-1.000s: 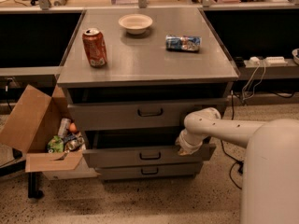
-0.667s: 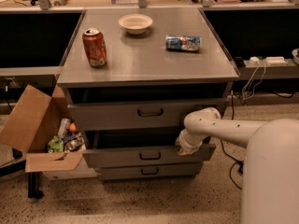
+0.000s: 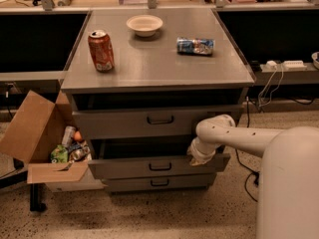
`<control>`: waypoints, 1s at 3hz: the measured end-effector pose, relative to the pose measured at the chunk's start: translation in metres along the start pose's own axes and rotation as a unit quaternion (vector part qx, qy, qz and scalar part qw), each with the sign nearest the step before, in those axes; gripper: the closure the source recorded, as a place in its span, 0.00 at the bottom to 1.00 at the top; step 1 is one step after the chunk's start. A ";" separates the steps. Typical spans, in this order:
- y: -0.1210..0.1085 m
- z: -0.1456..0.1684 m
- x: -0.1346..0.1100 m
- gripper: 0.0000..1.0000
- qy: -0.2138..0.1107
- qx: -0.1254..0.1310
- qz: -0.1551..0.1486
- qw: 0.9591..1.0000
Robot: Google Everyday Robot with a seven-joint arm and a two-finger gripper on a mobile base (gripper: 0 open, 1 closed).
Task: Open middle drawer
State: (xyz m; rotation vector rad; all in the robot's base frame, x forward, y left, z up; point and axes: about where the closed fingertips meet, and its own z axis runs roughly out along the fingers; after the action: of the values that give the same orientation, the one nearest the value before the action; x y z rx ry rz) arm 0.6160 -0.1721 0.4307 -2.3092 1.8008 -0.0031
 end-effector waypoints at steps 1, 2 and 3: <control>0.000 0.000 0.000 0.14 0.000 0.000 0.000 1.000; 0.000 0.000 0.000 0.00 0.000 0.000 0.000 1.000; 0.000 0.000 0.000 0.00 0.000 0.000 0.000 1.000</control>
Offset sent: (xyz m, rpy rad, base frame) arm 0.0000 0.0000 0.0000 0.0000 0.0000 0.0000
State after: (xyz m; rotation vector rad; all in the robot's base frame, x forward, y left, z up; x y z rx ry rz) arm 0.6160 -0.1721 0.4306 -2.3093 1.8008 -0.0028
